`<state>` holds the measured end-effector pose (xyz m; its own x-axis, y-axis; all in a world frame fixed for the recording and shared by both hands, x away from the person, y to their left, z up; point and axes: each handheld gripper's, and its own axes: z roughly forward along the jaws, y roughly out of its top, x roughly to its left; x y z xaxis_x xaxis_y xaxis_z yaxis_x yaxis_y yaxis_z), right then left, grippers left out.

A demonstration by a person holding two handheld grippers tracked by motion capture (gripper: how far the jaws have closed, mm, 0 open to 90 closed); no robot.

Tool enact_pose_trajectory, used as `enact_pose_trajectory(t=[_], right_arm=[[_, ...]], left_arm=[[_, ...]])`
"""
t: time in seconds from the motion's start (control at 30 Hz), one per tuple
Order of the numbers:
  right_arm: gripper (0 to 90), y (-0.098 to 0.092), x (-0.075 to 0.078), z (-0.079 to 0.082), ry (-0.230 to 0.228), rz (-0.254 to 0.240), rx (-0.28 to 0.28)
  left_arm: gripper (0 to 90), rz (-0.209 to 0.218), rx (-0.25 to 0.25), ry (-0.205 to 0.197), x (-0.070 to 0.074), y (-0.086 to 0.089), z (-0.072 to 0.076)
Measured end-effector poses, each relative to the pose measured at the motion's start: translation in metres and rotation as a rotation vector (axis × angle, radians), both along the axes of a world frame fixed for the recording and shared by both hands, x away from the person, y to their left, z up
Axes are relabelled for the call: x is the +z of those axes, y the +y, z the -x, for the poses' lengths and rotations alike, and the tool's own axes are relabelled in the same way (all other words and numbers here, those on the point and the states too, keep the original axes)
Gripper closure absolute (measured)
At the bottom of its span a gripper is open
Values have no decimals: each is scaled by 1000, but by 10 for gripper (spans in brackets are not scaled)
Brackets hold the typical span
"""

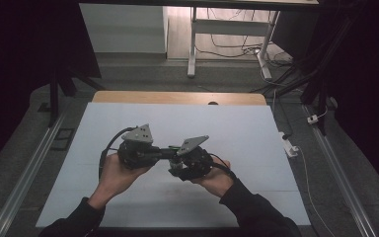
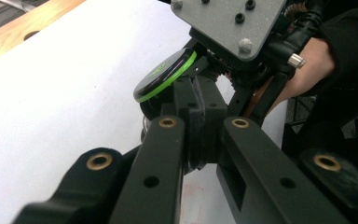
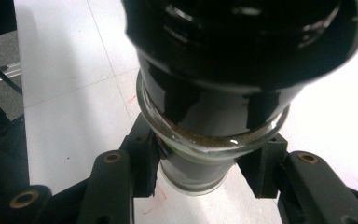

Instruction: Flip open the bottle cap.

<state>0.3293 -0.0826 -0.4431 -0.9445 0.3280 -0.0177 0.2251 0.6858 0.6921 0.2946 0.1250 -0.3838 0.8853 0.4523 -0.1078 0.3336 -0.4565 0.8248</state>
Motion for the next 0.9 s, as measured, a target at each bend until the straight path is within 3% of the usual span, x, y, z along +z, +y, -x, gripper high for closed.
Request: enact_pose_trajectory(t=[0.9], right_arm=[[530,3,-1,5,-21,13,34]], left_arm=[[891,-7,47,-9,0,1,-11]])
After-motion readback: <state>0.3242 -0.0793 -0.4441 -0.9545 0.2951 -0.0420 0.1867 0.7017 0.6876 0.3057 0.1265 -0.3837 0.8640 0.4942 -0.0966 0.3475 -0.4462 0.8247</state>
